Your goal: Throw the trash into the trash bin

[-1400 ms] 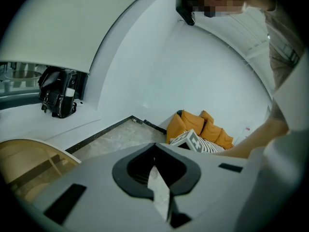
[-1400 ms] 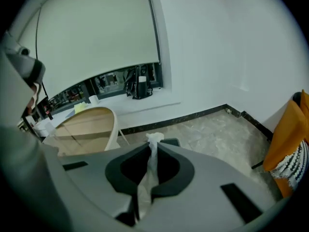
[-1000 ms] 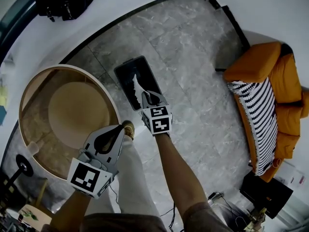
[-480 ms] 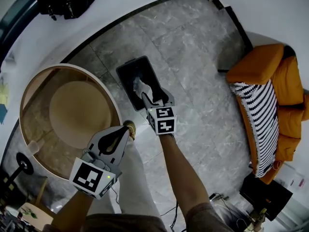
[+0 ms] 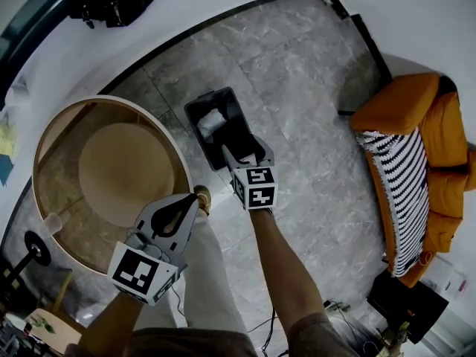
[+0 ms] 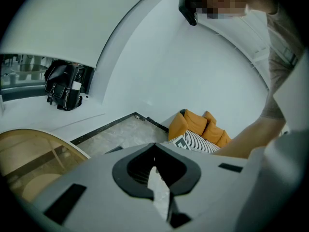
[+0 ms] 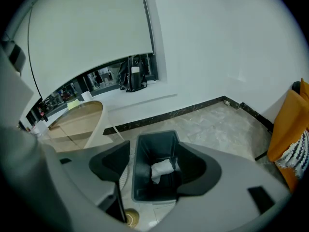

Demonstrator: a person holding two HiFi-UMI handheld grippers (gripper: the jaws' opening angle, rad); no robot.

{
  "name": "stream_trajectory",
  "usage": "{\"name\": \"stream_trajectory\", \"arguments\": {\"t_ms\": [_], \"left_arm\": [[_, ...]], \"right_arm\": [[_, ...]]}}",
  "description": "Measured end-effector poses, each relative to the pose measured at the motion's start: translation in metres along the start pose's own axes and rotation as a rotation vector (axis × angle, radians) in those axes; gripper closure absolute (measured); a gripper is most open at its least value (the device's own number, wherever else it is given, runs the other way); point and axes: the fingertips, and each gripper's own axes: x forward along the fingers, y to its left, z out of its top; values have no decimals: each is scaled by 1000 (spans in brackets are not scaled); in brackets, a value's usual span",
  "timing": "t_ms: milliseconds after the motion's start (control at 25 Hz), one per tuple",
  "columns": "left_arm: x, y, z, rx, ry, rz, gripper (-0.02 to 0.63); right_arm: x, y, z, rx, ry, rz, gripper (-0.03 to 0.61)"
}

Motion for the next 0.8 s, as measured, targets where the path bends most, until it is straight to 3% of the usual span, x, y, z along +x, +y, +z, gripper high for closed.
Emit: {"name": "stream_trajectory", "arguments": {"t_ms": [80,120,160,200,560,800], "left_arm": [[-2,2,1,1,-3,5,595],[-3,3,1,2,-5,7,595],[-4,3,2,2,-7,9,595],[-5,3,3,1,-10,11,595],[-21,6,12,4,-39,22,595],[-48,15,13,-10,-65,58,595]], "right_arm": [[-3,4,4,-13,-9,10,285],[-4,5,5,-28,-7,13,350],[-6,6,5,-45,-3,14,478],[-8,8,4,-58,2,12,558],[-16,21,27,-65,-22,5,560],[-62,86,97,-92,-180,69,560]]}}
